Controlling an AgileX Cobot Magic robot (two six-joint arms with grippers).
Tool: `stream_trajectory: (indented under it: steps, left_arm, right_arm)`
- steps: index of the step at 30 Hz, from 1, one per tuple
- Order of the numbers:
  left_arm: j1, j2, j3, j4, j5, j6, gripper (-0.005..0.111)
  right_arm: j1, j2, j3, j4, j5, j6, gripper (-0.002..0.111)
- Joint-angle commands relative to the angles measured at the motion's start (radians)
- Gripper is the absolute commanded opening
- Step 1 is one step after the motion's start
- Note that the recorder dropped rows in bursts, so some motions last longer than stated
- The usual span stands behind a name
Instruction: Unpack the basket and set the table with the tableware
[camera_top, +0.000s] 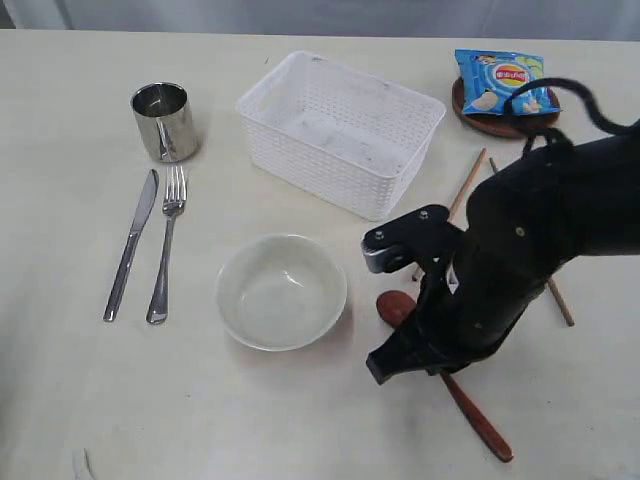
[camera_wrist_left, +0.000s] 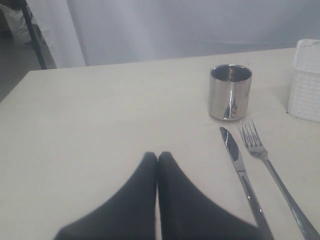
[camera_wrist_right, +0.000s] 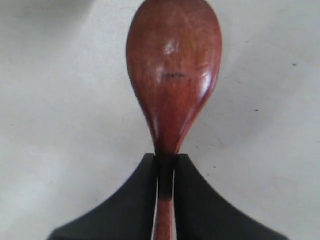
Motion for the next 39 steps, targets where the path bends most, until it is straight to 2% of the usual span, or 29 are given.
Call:
stream_trajectory:
  steps: [1,5,10,16,21,25,39]
  left_arm:
    - [-0.005,-0.002,0.002,-0.001,-0.001,-0.002,0.0]
    - [-0.005,-0.002,0.002,-0.001,-0.001,-0.002,0.0]
    - [-0.005,-0.002,0.002,-0.001,-0.001,-0.002,0.0]
    - [-0.005,-0.002,0.002,-0.001,-0.001,-0.002,0.0]
    - [-0.005,-0.002,0.002,-0.001,-0.001,-0.002,0.0]
    - [-0.005,-0.002,0.002,0.001,-0.001,-0.002,0.0]
    - [-0.005,-0.002,0.002,0.004,-0.001,-0.002,0.0]
  right_arm:
    - [-0.003,-0.157,-0.018,-0.065,0.084,0.028,-0.001]
    - [-0.003,-0.244,-0.123,-0.073,0.23,-0.066,-0.001]
    - [-0.003,-0.212,-0.341,-0.065,0.419,-0.168,-0.001]
    - [0.025,-0.04,-0.496,0.072,0.498,-0.32,-0.001]
    - [0.128,0.172,-0.635,0.02,0.577,-0.261,-0.001]
    - [0.149,0.262,-0.752,0.02,0.577,-0.261,-0.001]
    - [0.149,0.292,-0.753,0.013,0.577,-0.252,0.0]
